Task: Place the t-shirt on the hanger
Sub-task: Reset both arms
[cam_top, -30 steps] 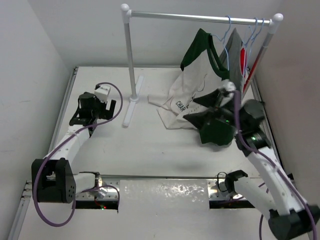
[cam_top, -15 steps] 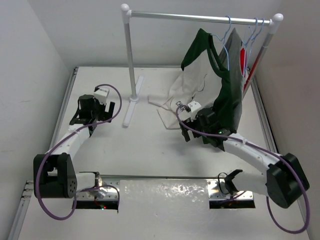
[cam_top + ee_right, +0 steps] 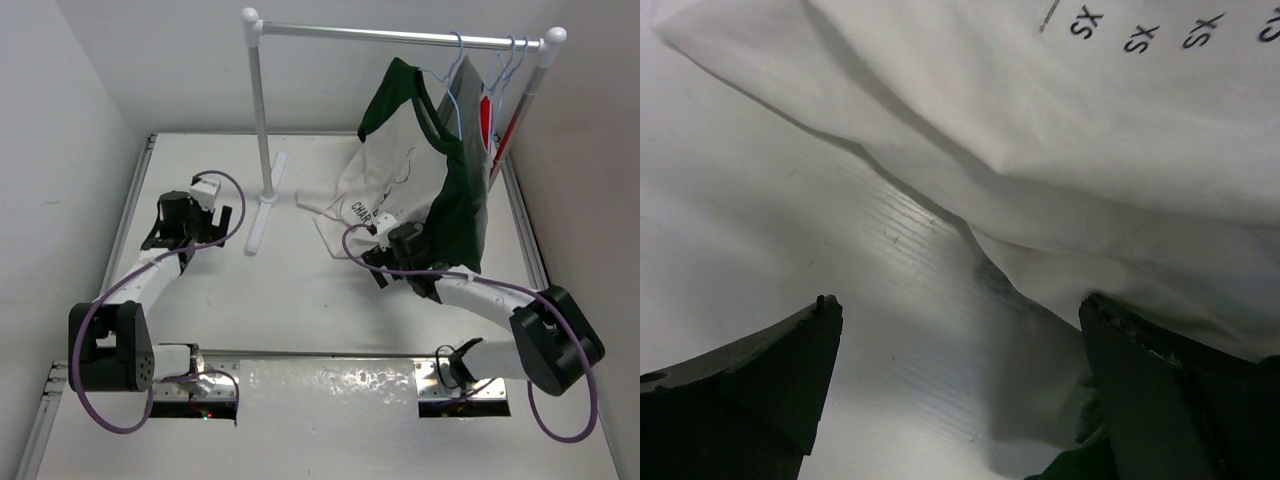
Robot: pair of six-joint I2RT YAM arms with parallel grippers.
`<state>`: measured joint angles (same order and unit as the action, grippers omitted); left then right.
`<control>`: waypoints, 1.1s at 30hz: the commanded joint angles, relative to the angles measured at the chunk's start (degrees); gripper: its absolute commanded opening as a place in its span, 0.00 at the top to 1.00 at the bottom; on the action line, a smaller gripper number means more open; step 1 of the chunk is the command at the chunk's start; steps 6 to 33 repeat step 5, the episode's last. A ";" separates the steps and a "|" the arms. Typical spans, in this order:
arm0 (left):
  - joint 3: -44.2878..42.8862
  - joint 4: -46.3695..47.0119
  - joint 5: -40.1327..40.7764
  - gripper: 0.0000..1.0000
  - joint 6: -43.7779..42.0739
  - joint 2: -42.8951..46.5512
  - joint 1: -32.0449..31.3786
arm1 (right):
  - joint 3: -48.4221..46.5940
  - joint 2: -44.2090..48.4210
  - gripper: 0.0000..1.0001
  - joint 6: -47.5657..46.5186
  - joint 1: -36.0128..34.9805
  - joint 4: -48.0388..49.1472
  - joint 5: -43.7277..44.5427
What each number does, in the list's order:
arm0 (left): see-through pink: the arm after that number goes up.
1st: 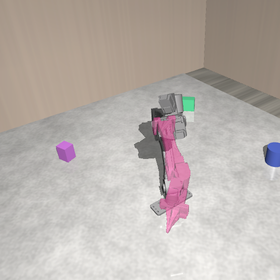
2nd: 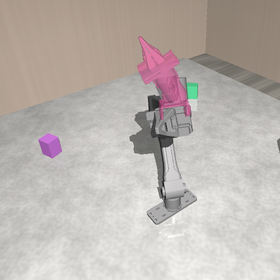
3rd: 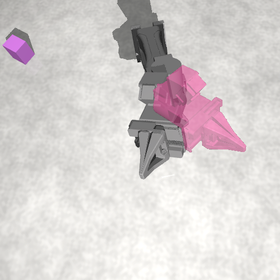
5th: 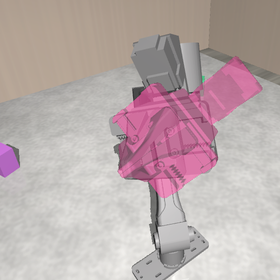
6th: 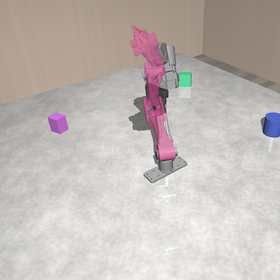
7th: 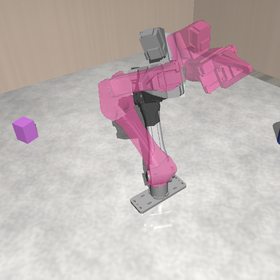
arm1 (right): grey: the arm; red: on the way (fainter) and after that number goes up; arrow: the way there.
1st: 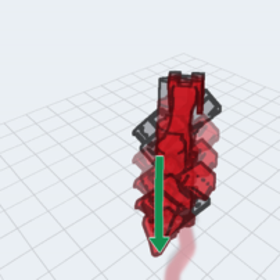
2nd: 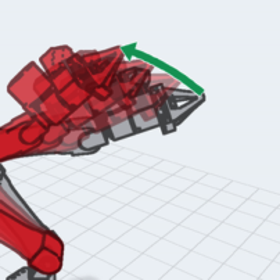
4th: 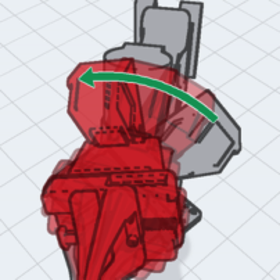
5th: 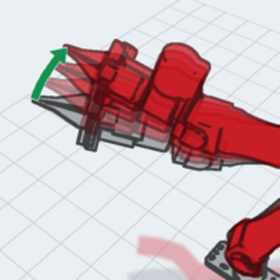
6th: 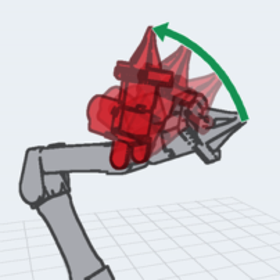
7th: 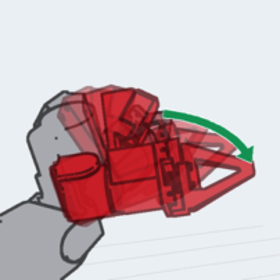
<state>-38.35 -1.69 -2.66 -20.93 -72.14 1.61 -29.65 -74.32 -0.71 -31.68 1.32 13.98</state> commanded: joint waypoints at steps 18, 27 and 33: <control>0.38 1.78 -2.62 0.01 -1.57 0.15 0.68 | -1.55 -1.26 0.01 -2.10 -0.13 1.75 1.14; 0.38 1.78 -2.62 0.01 -1.57 0.15 0.68 | -1.55 -1.26 0.01 -2.10 -0.13 1.75 1.14; 0.38 1.78 -2.62 0.01 -1.57 0.15 0.68 | -1.55 -1.26 0.01 -2.10 -0.13 1.75 1.14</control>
